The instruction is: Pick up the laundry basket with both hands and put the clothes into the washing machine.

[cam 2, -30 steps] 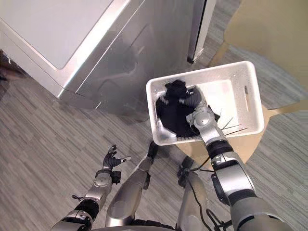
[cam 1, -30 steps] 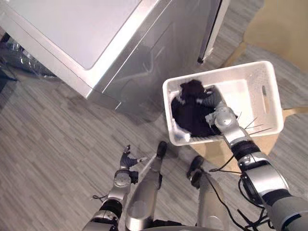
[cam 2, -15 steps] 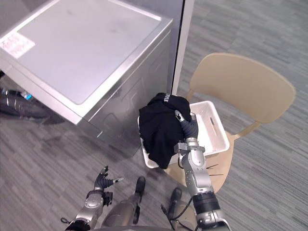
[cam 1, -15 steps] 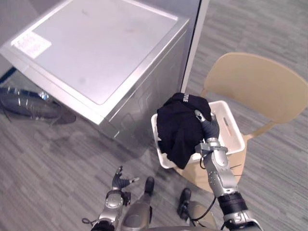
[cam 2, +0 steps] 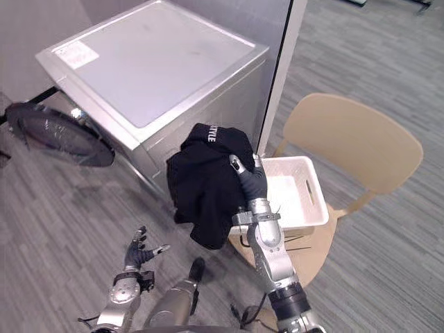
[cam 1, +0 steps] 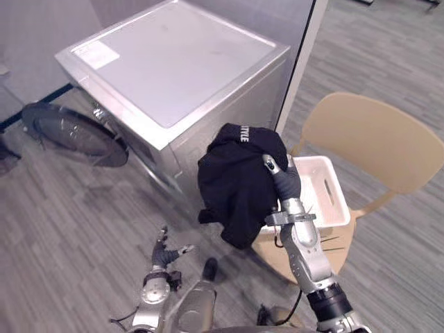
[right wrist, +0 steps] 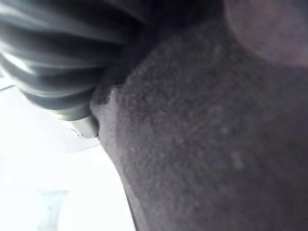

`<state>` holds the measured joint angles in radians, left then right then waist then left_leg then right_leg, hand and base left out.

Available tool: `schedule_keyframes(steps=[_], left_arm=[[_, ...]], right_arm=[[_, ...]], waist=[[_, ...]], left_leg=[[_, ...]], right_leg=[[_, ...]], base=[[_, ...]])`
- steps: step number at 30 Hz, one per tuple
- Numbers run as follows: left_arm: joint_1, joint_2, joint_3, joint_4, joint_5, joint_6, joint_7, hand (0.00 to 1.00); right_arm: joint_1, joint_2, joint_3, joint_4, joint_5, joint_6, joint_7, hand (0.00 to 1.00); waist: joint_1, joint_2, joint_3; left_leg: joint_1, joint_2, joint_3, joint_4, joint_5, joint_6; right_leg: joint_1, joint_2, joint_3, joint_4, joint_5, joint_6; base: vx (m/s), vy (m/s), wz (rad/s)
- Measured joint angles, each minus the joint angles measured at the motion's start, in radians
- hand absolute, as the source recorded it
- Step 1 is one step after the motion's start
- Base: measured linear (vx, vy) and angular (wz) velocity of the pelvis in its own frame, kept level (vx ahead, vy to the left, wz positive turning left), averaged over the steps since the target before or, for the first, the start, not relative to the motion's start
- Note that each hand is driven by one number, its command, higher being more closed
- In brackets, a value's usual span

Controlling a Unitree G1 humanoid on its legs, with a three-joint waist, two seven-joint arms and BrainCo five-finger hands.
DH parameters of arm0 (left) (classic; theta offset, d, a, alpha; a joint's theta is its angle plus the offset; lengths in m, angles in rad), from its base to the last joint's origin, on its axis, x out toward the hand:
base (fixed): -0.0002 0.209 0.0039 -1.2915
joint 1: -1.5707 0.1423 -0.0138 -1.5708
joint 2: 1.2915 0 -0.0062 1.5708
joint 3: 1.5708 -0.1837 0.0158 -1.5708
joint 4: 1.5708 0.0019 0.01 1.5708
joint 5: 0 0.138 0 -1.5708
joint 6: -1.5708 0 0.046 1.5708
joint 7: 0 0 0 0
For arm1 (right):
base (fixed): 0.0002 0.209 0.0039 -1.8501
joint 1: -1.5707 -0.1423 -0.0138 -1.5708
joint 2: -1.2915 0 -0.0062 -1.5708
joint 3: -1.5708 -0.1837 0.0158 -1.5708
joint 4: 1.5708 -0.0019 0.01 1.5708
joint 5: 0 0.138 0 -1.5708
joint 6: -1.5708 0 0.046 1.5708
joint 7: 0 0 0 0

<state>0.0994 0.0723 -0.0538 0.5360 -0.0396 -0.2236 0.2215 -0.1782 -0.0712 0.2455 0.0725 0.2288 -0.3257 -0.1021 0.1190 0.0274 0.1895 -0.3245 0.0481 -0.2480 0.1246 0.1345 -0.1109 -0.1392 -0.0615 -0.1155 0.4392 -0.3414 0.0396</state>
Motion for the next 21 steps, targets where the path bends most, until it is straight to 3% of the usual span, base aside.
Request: schedule_keyframes(steps=[1,2,3,4,7,9,10,11,12,14,21], left_arm=[[0.010,-0.009,-0.029,-0.051,-0.018,0.000,-0.002,0.00],[0.016,-0.008,-0.061,-0.111,-0.043,-0.004,-0.005,0.00],[0.012,-0.007,-0.072,-0.124,-0.049,-0.007,-0.007,0.00],[-0.007,-0.007,-0.082,-0.151,-0.056,-0.009,-0.011,0.00],[-0.008,-0.004,-0.109,-0.272,-0.052,-0.029,-0.028,0.00],[-0.010,-0.006,-0.109,-0.329,-0.051,-0.057,-0.028,0.00],[-0.020,-0.007,-0.113,-0.354,-0.050,-0.075,-0.028,0.00],[-0.035,-0.007,-0.122,-0.363,-0.049,-0.085,-0.028,0.00],[-0.056,-0.007,-0.156,-0.371,-0.042,-0.097,-0.026,0.00],[-0.073,-0.001,-0.193,-0.375,-0.023,-0.099,-0.027,0.00],[-0.100,0.040,-0.290,-0.374,0.013,-0.098,-0.023,0.00]], right_arm=[[0.001,-0.013,-0.006,0.026,-0.010,0.001,-0.012,1.00],[0.000,-0.030,-0.008,0.041,-0.037,0.010,-0.028,1.00],[-0.001,-0.034,-0.011,0.043,-0.051,0.018,-0.030,1.00],[-0.013,-0.040,-0.018,0.048,-0.069,0.023,-0.030,1.00],[-0.031,-0.061,-0.029,0.060,-0.082,0.024,-0.028,1.00],[-0.031,-0.076,-0.019,0.060,-0.084,0.024,-0.022,1.00],[-0.032,-0.081,-0.008,0.060,-0.084,0.024,-0.013,1.00],[-0.032,-0.081,-0.004,0.059,-0.085,0.024,0.000,1.00],[-0.032,-0.086,0.011,0.059,-0.087,0.024,0.021,1.00],[-0.033,-0.083,0.030,0.060,-0.092,0.024,0.038,1.00],[-0.034,-0.047,0.174,0.062,-0.090,0.029,0.104,1.00]], waist=[[-0.009,0.016,0.003],[-0.017,0.020,0.005],[-0.022,0.020,0.005],[-0.025,0.010,0.010],[-0.057,0.011,0.011],[-0.055,0.021,0.003],[-0.058,0.035,-0.006],[-0.060,0.039,-0.009],[-0.074,0.062,-0.026],[-0.082,0.080,-0.039],[-0.076,0.057,-0.069]], left_leg=[[0.000,0.016,-0.025,-0.041,0.012,0.012],[0.004,0.038,0.009,-0.105,-0.019,0.063],[0.010,0.045,0.039,-0.132,-0.061,0.106],[0.003,0.046,0.128,-0.147,-0.145,0.129],[0.013,0.002,0.240,0.068,-0.131,0.107],[0.064,0.024,0.284,0.178,-0.143,0.102],[0.124,0.038,0.302,0.186,-0.166,0.077],[0.170,0.043,0.313,0.144,-0.169,0.069],[0.240,0.050,0.320,0.004,-0.152,0.056],[0.273,0.063,0.318,-0.091,-0.143,0.040],[0.306,0.034,0.286,-0.103,-0.134,0.027]], right_leg=[[-0.012,0.018,-0.034,0.020,-0.002,-0.010],[-0.023,0.025,-0.070,0.027,0.004,-0.030],[-0.022,0.021,-0.086,0.010,0.019,-0.045],[-0.022,-0.002,-0.119,-0.035,0.055,-0.065],[-0.025,-0.075,-0.188,-0.055,0.086,-0.072],[-0.023,-0.079,-0.201,-0.075,0.108,-0.075],[-0.022,-0.078,-0.212,-0.096,0.126,-0.074],[-0.022,-0.077,-0.219,-0.114,0.139,-0.068],[-0.022,-0.060,-0.244,-0.149,0.164,-0.054],[-0.021,-0.043,-0.271,-0.175,0.185,-0.043],[0.085,-0.056,-0.279,-0.306,0.275,-0.001]], base=[[-0.32,-0.257,0.84],[-0.30,-0.255,0.87],[-0.24,-0.189,0.88],[-0.22,-0.094,0.87],[-0.21,-0.065,0.77],[-0.15,-0.015,0.34],[-0.11,0.030,0.27],[-0.07,0.077,0.49],[-0.04,0.073,0.51],[-0.05,0.138,0.42],[-0.06,0.137,0.22]])
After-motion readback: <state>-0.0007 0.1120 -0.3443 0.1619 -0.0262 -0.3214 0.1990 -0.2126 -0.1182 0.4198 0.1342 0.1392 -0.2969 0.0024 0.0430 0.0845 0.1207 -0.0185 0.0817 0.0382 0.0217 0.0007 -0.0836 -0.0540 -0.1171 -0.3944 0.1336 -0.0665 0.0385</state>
